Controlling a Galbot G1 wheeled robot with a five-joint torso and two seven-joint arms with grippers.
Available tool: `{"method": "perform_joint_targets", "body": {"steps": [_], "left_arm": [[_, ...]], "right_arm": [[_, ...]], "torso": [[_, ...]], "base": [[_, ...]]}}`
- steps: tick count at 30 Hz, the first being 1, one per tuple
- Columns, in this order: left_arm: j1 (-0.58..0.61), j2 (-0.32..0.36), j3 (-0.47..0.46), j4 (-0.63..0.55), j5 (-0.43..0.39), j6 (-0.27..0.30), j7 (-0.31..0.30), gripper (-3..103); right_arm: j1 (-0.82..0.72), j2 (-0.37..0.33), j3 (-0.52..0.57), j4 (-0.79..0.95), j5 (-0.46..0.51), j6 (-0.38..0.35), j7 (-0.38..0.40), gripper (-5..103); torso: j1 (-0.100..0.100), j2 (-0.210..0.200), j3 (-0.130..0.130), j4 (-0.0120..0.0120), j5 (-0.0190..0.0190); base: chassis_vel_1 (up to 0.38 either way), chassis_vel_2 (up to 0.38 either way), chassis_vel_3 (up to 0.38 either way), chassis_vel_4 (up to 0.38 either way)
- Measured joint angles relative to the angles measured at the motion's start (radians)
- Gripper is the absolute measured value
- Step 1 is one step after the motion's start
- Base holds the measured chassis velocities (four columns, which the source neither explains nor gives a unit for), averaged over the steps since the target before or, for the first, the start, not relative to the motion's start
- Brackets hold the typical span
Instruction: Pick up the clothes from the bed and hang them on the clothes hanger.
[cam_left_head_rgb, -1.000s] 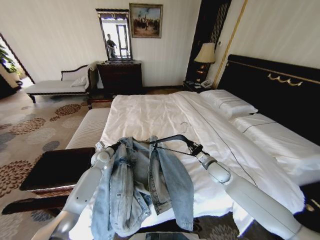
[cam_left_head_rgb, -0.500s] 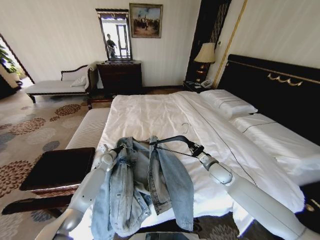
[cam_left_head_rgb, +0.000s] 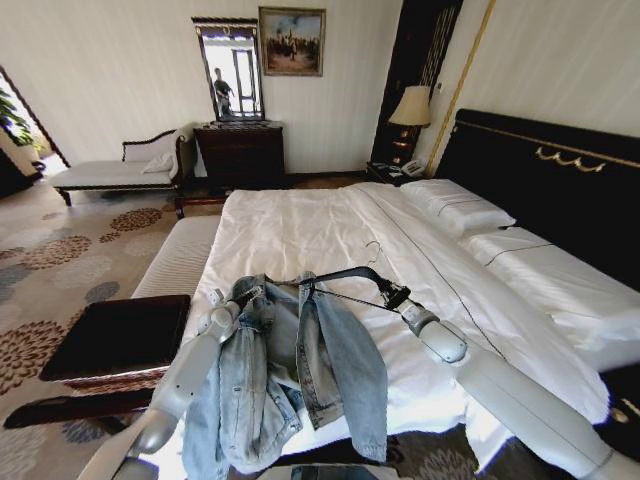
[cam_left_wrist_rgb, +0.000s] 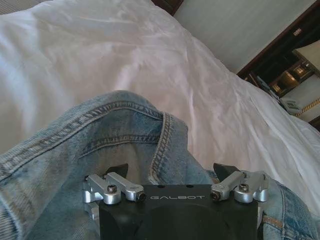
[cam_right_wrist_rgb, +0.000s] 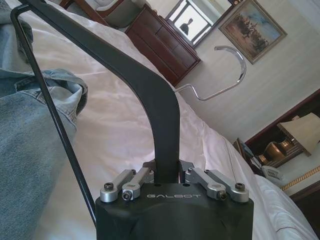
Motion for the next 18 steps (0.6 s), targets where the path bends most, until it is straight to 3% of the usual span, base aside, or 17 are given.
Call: {"method": "perform_joint_targets", "body": {"steps": [6, 9, 12, 16, 18], "left_arm": [[-0.018, -0.016, 0.004, 0.027, 0.003, -0.001, 0.002, 84], [-0.025, -0.022, 0.007, 0.044, 0.009, -0.001, 0.007, 67], [-0.028, -0.025, 0.007, 0.051, 0.013, -0.001, 0.01, 61], [-0.034, -0.031, 0.007, 0.058, 0.02, -0.002, 0.015, 40], [-0.034, -0.031, 0.007, 0.058, 0.022, -0.002, 0.015, 40]], "right_arm": [[-0.001, -0.003, 0.0, 0.002, 0.005, -0.003, 0.003, 21], [0.0, -0.004, 0.003, 0.004, 0.011, -0.004, 0.004, 21], [0.0, -0.005, 0.004, 0.007, 0.013, -0.005, 0.005, 21], [-0.005, -0.006, 0.006, 0.011, 0.016, -0.007, 0.007, 21], [-0.006, -0.006, 0.007, 0.011, 0.016, -0.007, 0.007, 21]], "torso": [[0.0, 0.0, 0.0, 0.0001, 0.0], [0.0, 0.0, 0.0, 0.0, 0.0], [0.0, 0.0, 0.0, 0.0002, 0.0], [0.0, 0.0, 0.0, 0.0, -0.0001], [0.0, 0.0, 0.0, 0.0, -0.0001]], "base": [[0.0, 0.0, 0.0, 0.0], [0.0, 0.0, 0.0, 0.0], [0.0, 0.0, 0.0, 0.0], [0.0, 0.0, 0.0, 0.0], [0.0, 0.0, 0.0, 0.0]]}}
